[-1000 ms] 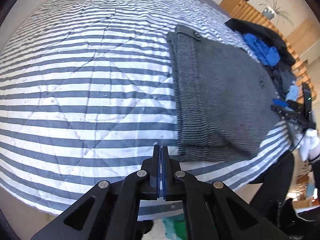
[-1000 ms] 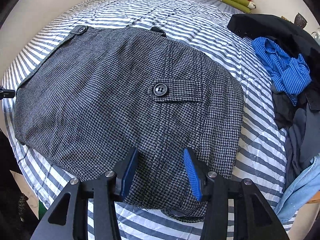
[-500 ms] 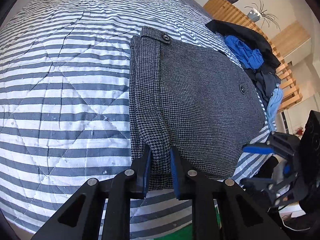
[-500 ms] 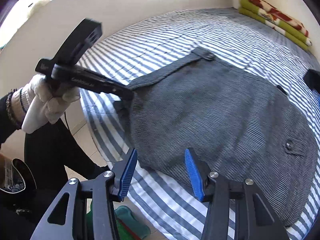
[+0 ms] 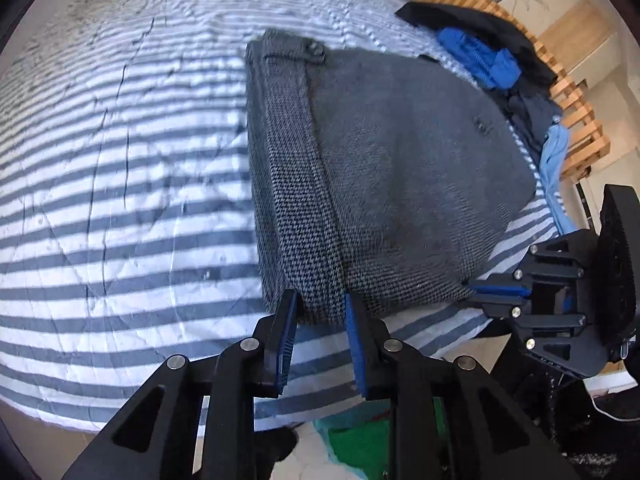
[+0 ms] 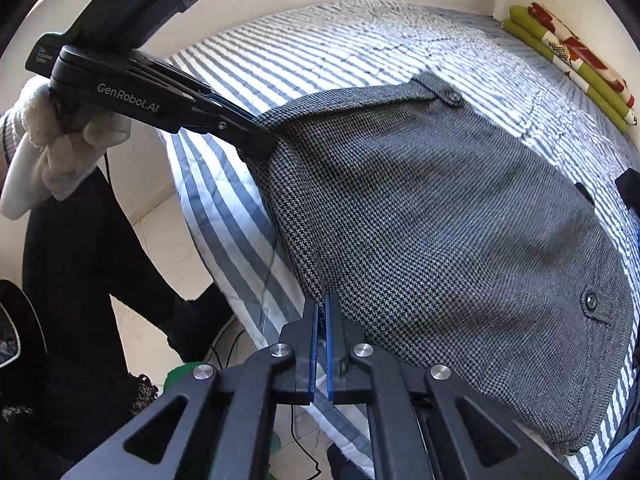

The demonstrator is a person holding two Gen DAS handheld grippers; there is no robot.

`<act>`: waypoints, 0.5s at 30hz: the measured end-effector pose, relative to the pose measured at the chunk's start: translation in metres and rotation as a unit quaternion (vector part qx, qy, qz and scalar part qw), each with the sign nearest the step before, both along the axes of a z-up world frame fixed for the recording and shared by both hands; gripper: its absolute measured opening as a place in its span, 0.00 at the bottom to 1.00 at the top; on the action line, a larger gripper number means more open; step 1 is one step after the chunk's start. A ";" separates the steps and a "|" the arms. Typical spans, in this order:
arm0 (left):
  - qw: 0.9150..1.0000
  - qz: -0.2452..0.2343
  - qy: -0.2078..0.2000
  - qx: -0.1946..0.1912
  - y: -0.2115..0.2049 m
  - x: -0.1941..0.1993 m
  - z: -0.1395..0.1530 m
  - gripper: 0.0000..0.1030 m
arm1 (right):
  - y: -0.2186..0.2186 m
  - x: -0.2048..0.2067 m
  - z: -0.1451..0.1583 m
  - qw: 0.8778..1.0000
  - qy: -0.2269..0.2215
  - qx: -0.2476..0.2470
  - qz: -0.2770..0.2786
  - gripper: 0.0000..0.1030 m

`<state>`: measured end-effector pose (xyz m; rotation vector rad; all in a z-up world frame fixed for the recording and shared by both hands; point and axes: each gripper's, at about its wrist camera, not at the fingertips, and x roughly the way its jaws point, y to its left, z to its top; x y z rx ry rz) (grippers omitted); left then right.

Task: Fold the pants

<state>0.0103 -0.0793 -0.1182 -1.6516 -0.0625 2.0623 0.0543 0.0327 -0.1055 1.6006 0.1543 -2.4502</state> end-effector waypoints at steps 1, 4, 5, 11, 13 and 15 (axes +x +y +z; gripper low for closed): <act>1.000 0.006 0.000 0.003 -0.004 0.003 0.001 0.28 | -0.001 0.001 -0.008 1.000 -0.007 0.002 0.004 0.06; 0.999 0.024 0.043 0.005 -0.011 0.007 0.029 0.29 | 0.015 0.008 -0.003 0.998 -0.018 -0.056 -0.003 0.16; 0.998 0.026 0.061 0.010 -0.010 0.007 0.041 0.29 | 0.025 0.014 0.007 0.996 -0.008 -0.084 -0.004 0.18; 0.994 -0.044 0.094 0.040 0.064 -0.004 0.065 0.29 | 0.135 0.039 0.039 0.975 0.076 -0.106 -0.179 0.27; 0.992 -0.088 0.077 0.037 0.098 -0.006 0.045 0.29 | 0.169 0.039 0.025 0.965 0.071 -0.091 -0.235 0.27; 0.992 -0.116 0.049 0.001 0.123 -0.010 0.010 0.29 | 0.193 0.043 0.001 0.961 0.043 -0.078 -0.263 0.27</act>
